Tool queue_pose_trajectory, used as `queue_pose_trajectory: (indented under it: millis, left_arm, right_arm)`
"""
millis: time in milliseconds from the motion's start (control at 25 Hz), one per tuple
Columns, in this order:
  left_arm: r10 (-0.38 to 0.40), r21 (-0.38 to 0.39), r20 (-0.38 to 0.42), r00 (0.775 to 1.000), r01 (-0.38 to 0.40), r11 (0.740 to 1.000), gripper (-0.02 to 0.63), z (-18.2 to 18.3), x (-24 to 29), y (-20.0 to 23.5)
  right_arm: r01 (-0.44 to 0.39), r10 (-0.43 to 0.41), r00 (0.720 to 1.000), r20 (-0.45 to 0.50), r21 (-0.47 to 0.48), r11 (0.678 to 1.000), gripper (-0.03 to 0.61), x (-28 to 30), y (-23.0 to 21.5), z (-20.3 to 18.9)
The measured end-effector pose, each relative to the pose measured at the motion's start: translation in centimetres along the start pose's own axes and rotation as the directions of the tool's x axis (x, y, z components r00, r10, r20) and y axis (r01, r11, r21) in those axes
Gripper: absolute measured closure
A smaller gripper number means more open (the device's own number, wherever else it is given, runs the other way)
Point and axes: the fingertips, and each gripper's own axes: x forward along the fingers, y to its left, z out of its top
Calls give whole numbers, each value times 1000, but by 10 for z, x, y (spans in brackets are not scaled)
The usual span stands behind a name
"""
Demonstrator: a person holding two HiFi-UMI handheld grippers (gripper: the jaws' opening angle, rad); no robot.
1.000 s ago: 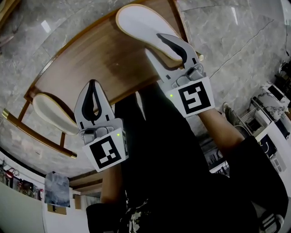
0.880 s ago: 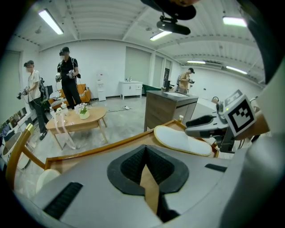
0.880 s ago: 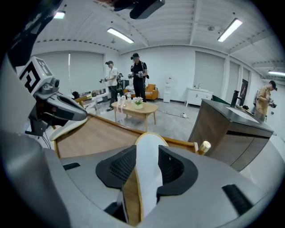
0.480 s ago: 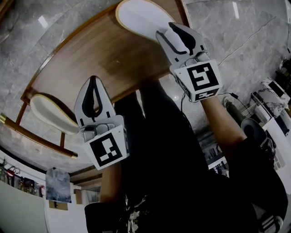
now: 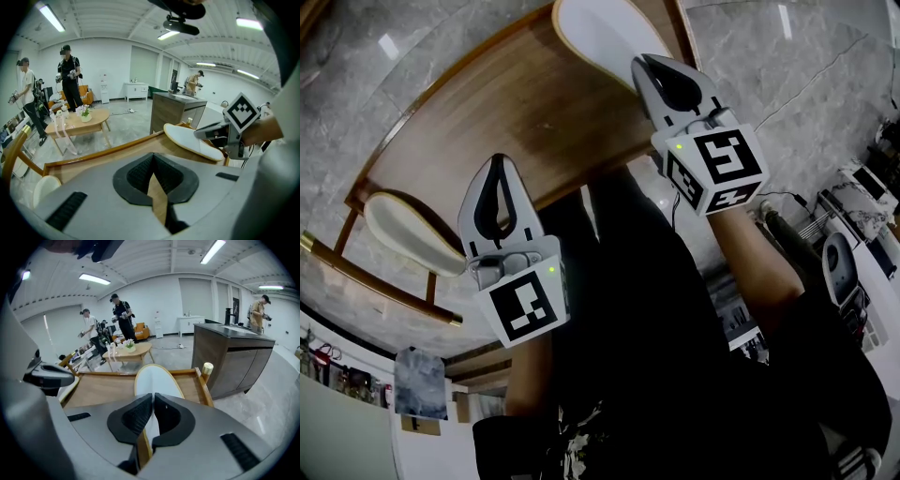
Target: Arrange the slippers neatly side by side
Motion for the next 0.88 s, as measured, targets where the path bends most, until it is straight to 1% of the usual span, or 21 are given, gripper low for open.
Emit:
queue_pose_trajectory:
  millis: [120,280,440,680,880]
  left_arm:
    - [-7,7,0,1000,7,1000,612,0,-3,-1]
    - [-1,1,17,1000,1,1000,612,2,-8,1]
    - [6,-5,28,1000,-5,1000,612,5,-15,2]
    - [32,-22,38,999,-31,999,612,3,-27,12]
    - [37,-18,32,999,-36,999,612,-4,-32,20]
  right_arm:
    - [14,-16,1000,23,63,998,568,-7,1,10]
    - [30,-35,998,45,106,994,568,-18,7,20]
    - [25,-35,998,60,158,987,568,-27,20,26]
    - [9,-26,996,89,188,982,568,-31,48,35]
    - [35,-64,989,133,209,977,568,-31,72,46]
